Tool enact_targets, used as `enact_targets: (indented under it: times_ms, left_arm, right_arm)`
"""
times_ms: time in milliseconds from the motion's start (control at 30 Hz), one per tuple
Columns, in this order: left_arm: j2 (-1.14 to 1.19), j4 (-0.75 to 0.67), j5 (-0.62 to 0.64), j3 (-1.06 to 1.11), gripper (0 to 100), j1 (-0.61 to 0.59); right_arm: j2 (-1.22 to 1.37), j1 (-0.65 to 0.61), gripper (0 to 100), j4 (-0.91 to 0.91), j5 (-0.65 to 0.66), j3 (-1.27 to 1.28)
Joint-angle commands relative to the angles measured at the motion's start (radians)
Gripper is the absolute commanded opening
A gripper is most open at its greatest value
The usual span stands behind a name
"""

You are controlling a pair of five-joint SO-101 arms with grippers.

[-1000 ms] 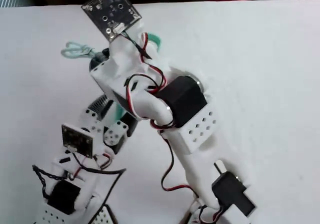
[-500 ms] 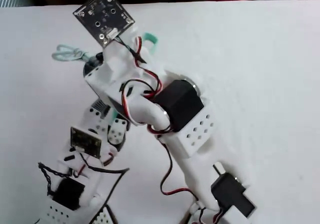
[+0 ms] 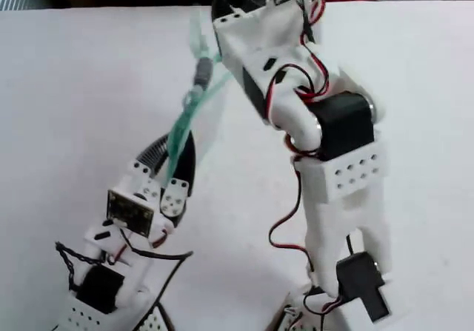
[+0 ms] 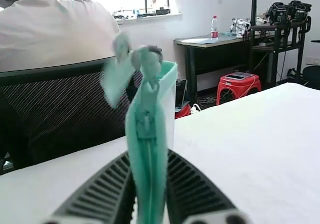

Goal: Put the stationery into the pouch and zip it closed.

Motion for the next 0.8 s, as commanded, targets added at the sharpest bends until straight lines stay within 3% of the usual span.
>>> enact_targets:
  times_ms: [0,167,267,400,567,667,767]
  left_arm:
    - [0.004,0.015,-0.005,-0.023,2,0.002]
    - [0.004,0.015,-0.006,-0.021,2,0.002]
    - [0.004,0.015,-0.006,-0.017,2,0.004]
    - [0.004,0.040,0.000,-0.017,2,0.015]
    - [0.004,0.155,-0.006,-0.020,2,0.142]
    - [0.004,0.189,-0.057,-0.017,2,0.237]
    - [0.004,0.216,-0.115,-0.015,2,0.300]
  right_arm:
    - [-0.013,0.012,1.9,-0.041,0.044,-0.037]
    - [0.027,0.005,1.9,0.065,0.055,-0.038]
    - [0.039,-0.076,2.3,0.223,0.054,-0.071]
    - [0.101,-0.163,15.5,0.318,0.046,-0.106]
    - [0.220,-0.177,15.2,0.522,0.069,-0.199]
    - [0.245,-0.148,15.9,0.542,0.218,-0.126]
    - [0.193,-0.142,15.9,0.542,0.273,-0.015]
